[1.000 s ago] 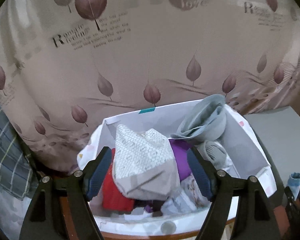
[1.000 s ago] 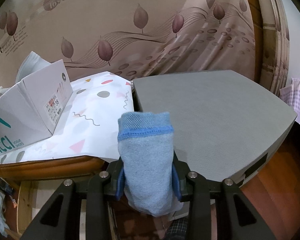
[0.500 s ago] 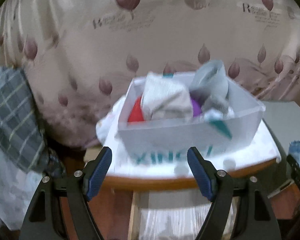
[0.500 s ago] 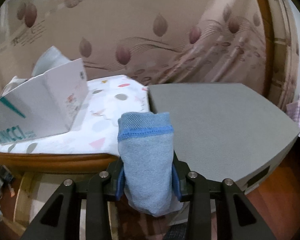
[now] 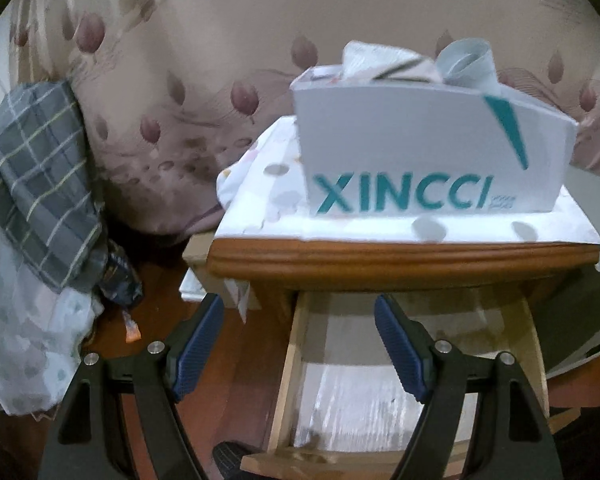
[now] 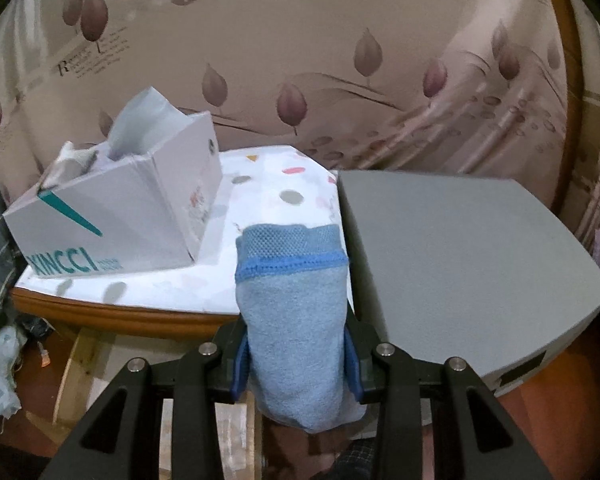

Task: Take underwear out of drawer
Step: 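Withdraw the left gripper while the right gripper carries the blue sock over the box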

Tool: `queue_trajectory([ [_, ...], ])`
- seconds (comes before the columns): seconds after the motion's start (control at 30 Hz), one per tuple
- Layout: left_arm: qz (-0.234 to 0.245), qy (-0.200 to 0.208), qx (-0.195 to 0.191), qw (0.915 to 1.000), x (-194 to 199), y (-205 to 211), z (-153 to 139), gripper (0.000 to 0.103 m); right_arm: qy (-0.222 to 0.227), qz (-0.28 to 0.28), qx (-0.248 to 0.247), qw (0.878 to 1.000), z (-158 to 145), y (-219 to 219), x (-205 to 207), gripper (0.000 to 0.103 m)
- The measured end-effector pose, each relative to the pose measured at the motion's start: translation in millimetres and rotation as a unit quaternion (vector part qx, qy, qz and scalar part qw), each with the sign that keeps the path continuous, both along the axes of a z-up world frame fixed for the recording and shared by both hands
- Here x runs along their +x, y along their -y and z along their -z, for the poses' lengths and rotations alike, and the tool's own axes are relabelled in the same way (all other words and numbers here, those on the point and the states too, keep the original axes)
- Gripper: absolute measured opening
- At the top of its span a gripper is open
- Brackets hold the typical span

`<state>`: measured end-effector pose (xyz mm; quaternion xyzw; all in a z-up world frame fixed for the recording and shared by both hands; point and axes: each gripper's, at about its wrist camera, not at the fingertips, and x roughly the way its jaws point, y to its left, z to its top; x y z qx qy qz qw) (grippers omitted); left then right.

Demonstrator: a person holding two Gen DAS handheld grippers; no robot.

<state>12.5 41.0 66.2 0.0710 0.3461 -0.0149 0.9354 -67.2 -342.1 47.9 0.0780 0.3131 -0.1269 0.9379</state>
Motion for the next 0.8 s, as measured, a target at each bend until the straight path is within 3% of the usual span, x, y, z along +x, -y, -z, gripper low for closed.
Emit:
queue_trajectory([
  [0.2,-0.019,-0.012,0.013,0.9997,7,-13,19,0.075,-0.001,-0.023,-0.016,1.0,-30,-6,7,0.038],
  [0.33,-0.039,-0.023,0.001,0.999,11,-24,26,0.075,-0.003,-0.047,-0.025,0.999,-47,-18,18,0.038],
  [0.43,-0.06,-0.02,0.015,0.9979,13,-32,28,0.075,0.003,-0.071,-0.01,0.997,-67,-27,34,0.038],
  [0.53,-0.076,-0.02,0.022,0.9967,15,-44,28,0.075,0.006,-0.094,-0.026,0.995,-87,-39,50,0.037],
  [0.8,-0.118,-0.036,-0.018,0.9923,22,-78,27,0.075,0.019,-0.149,-0.041,0.988,-136,-69,95,0.038],
])
